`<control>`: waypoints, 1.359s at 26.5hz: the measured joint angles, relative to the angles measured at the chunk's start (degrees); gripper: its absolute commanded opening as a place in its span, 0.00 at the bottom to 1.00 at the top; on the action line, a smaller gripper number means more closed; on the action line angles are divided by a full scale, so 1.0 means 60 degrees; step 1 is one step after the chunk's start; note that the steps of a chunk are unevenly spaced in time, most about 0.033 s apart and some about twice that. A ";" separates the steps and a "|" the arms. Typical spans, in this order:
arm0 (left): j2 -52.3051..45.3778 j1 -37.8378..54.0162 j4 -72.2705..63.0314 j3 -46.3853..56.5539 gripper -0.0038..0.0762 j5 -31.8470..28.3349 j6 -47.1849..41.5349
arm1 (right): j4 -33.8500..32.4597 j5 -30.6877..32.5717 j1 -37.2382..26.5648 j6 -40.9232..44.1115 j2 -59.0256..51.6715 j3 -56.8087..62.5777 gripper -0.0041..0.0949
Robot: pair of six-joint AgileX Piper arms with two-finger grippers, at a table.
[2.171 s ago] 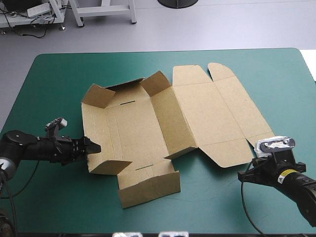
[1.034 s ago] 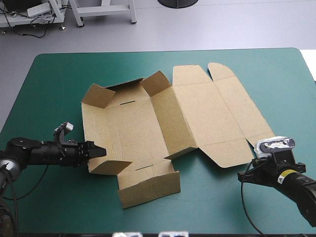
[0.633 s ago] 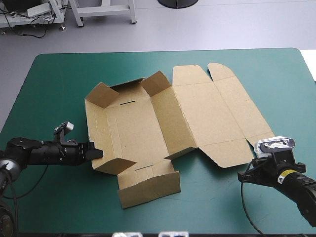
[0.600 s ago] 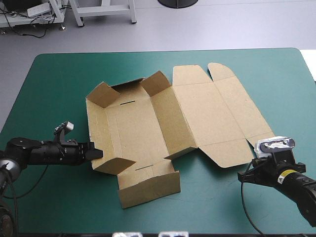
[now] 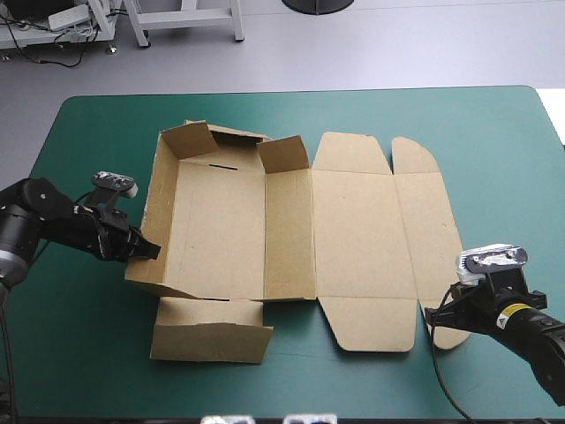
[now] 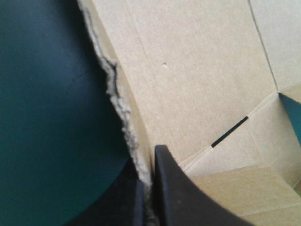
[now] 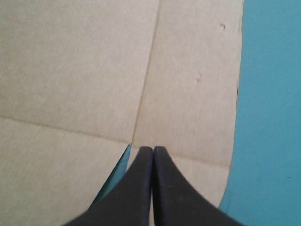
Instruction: Fold the box
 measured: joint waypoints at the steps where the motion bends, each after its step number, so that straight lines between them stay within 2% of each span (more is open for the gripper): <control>1: 0.0000 -0.0612 0.0716 -0.0539 0.04 0.0052 0.0045 | 0.0000 0.0000 0.0000 0.0000 0.0000 0.0000 0.02; 5: 0.0000 -0.2266 0.3169 -0.1695 0.04 0.0008 0.0223 | 0.0000 0.0000 0.0000 0.0000 0.0000 0.0000 0.02; 8: 0.0069 -0.3222 0.4894 -0.1849 0.04 -0.0692 0.0370 | 0.0000 0.0000 0.0000 0.0000 0.0000 0.0000 0.02; 18: 0.1103 -0.5000 0.7005 -0.1849 0.04 -0.2918 0.0412 | 0.0000 0.0038 0.0000 0.0000 0.0000 0.0000 0.02; 27: 0.1148 -0.6992 0.8751 -0.1869 0.04 -0.3066 0.0303 | 0.0044 0.0038 0.0000 -0.0010 0.0000 0.0000 0.02; 36: 0.0518 -0.7577 0.9282 -0.1869 0.04 -0.3015 0.0263 | 0.0807 0.0038 0.0000 -0.0601 0.0000 0.0000 0.02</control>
